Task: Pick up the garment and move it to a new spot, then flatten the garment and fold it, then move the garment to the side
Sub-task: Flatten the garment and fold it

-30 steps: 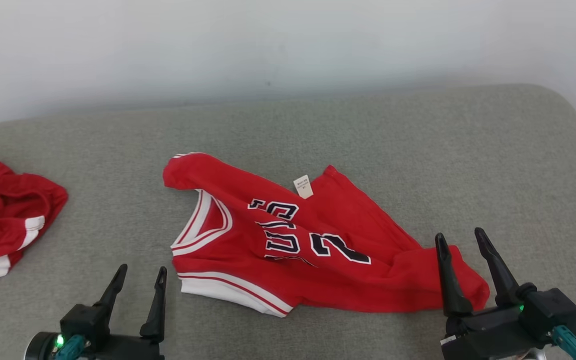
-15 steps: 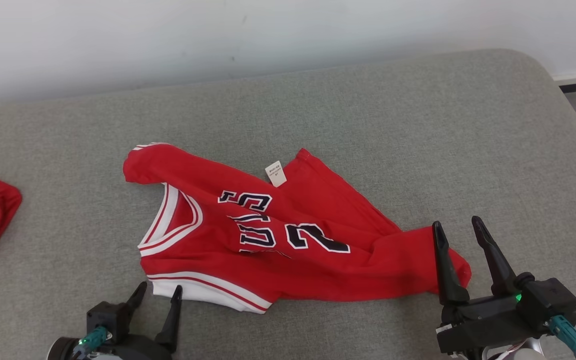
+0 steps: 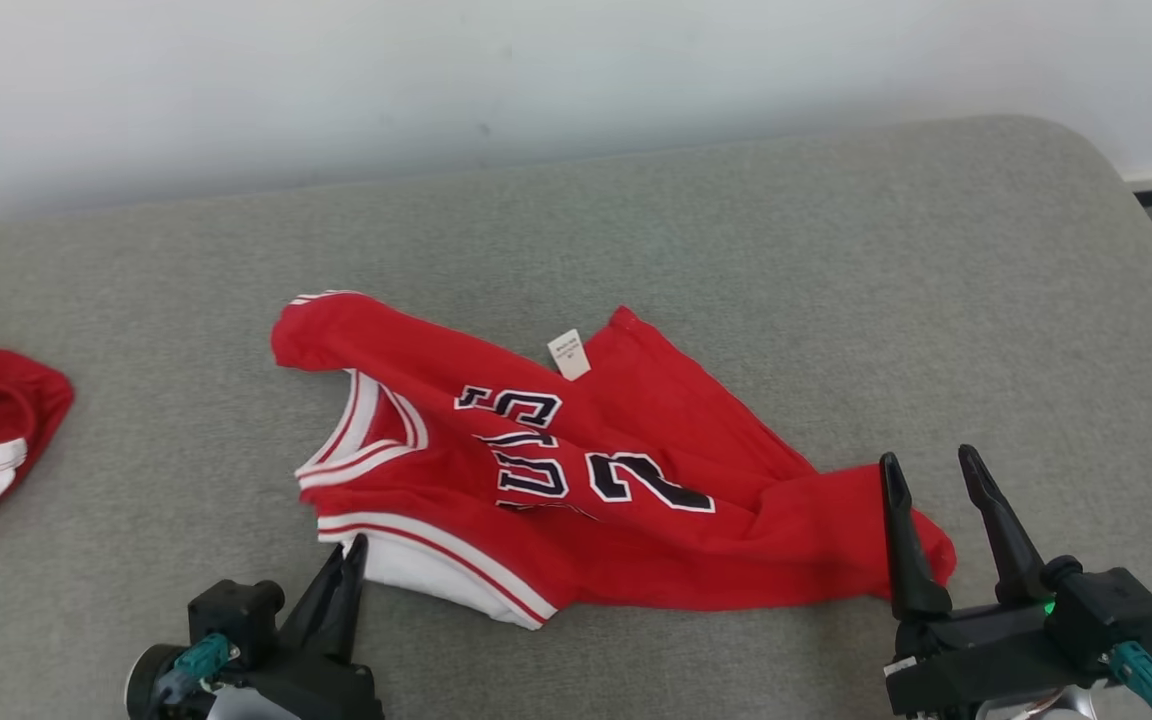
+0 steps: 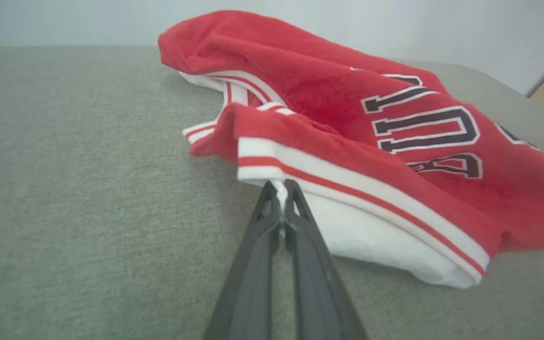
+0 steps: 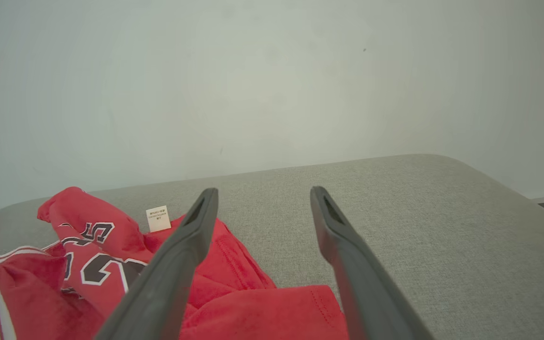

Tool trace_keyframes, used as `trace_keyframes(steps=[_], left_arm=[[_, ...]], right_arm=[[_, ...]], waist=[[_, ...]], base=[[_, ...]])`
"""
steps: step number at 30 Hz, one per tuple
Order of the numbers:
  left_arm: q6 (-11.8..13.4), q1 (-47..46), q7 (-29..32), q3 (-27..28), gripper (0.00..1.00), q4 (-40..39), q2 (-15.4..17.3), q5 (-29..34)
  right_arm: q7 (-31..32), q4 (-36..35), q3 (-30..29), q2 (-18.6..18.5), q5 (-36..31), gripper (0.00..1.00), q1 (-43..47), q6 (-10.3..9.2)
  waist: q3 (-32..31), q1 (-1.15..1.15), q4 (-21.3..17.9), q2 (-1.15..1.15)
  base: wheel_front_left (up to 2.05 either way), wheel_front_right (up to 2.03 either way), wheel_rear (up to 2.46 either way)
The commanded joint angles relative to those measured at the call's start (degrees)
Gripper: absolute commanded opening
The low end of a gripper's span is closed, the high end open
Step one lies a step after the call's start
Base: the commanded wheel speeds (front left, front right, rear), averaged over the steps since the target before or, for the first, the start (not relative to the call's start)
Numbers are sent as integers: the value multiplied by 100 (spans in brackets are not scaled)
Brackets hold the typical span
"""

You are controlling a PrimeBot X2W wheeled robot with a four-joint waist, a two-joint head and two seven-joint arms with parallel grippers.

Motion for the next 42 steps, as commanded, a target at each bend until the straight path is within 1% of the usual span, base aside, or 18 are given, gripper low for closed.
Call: trace_keyframes(steps=[1, 7, 11, 12, 17, 20, 22, 24, 30, 31, 34, 35, 42], left_arm=[[13, 153, -2, 34, 0, -261, -11, 9], [31, 704, 37, -139, 0, -1395, 44, 157], [134, 1239, 316, -291, 0, -2236, 68, 190], [134, 1239, 316, -291, 0, -2236, 68, 190], [343, 1963, 796, -389, 0, -3156, 134, 132], [411, 2264, 1010, -431, 0, -3474, 180, 98], [401, 2307, 1031, -407, 0, -3511, 242, 73], [403, 2276, 1036, -417, 0, -3530, 224, 42], [327, 1831, 933, -438, 0, -3278, 262, 80], [295, 1620, 883, -432, 0, -3070, 294, 92], [248, 1265, 767, -419, 0, -2666, 306, 104], [249, 1145, 689, -386, 0, -2531, 266, 53], [149, 349, 300, -385, 0, -1272, 131, -47]], right_arm=[[-27, 3, -48, 2, 12, 100, 86, 4], [-27, 22, -133, 10, 35, 100, 227, 4], [-26, 51, -220, 30, 32, 100, 288, 4], [-26, 51, -220, 30, 32, 100, 288, 4], [-26, 98, -268, 41, 46, 100, 280, 4], [-26, 142, -251, 45, 51, 100, 260, 4], [-26, 179, -221, 44, 47, 100, 223, 4], [-27, 212, -201, 35, 42, 100, 192, 4], [-27, 284, -194, -19, 22, 100, 110, 4], [-27, 313, -177, -35, 14, 100, 66, 4], [-27, 342, -193, -29, 4, 100, 20, 4], [-26, 350, -181, -19, -1, 100, 6, 4], [-27, 442, -201, 45, -1, 100, -67, 4]], waist=[[-134, 0, 188, 0], [-289, 0, 647, 0], [-340, 0, 902, 0], [-340, 0, 902, 0], [-320, 0, 1080, 0], [-295, 0, 1100, 0], [-277, 0, 1070, 0], [-266, 0, 1014, 0], [-188, 0, 729, 0], [-149, 0, 598, 0], [-89, 0, 392, 0], [-61, 0, 319, 0], [82, 0, 47, 0]], base=[[0, 0, 0], [0, 0, 0], [0, 0, 0], [0, 0, 0], [0, 0, 0], [0, 0, 0], [0, 0, 0], [0, 0, 0], [0, 0, 0], [0, 0, 0], [0, 0, 0], [0, 0, 0], [0, 0, 0]])
